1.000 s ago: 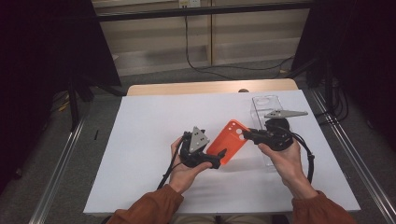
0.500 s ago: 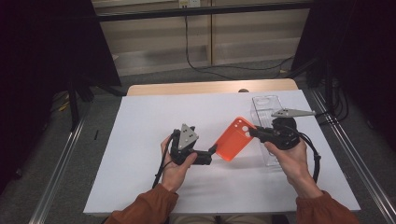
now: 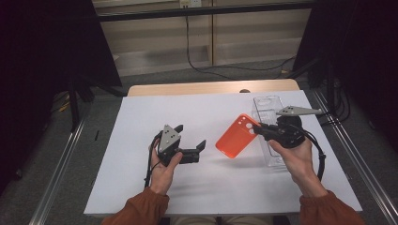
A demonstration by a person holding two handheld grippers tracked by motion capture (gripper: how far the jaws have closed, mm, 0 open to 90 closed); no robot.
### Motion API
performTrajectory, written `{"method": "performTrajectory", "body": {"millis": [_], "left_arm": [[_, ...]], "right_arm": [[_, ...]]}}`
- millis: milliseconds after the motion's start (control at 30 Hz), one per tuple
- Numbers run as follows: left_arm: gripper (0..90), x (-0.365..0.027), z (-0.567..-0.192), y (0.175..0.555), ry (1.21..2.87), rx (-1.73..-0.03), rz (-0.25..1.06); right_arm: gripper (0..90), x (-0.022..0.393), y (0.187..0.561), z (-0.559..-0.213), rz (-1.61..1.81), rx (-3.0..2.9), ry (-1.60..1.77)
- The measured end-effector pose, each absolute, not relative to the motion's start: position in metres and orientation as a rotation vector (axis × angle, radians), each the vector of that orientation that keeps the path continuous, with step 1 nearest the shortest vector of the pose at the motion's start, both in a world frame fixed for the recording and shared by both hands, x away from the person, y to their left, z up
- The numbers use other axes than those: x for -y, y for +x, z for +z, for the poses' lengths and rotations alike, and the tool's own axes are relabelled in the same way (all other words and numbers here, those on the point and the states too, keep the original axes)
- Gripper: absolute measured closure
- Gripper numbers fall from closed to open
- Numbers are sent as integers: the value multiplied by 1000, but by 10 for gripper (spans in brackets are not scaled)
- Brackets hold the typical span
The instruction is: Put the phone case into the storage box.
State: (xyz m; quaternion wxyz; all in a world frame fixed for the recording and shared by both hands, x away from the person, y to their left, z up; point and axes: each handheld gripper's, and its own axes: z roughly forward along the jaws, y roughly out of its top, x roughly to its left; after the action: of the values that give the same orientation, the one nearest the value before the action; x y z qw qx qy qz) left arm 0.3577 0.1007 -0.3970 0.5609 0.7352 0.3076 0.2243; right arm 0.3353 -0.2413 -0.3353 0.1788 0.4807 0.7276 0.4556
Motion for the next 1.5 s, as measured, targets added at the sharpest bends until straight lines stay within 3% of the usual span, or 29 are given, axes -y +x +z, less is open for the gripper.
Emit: {"method": "performTrajectory", "body": {"millis": [567, 933, 1500], "left_arm": [[39, -139, -396, 346, 1717, -720, 539], [28, -161, -391, 337, 1685, -718, 646], [28, -200, -396, 327, 1625, -797, 638]], "right_arm": [[803, 259, 335, -321, 1278, -1996, 1346], [803, 277, 336, -310, 1254, -1939, 1332], [803, 293, 341, -289, 1202, -1894, 1279]]}}
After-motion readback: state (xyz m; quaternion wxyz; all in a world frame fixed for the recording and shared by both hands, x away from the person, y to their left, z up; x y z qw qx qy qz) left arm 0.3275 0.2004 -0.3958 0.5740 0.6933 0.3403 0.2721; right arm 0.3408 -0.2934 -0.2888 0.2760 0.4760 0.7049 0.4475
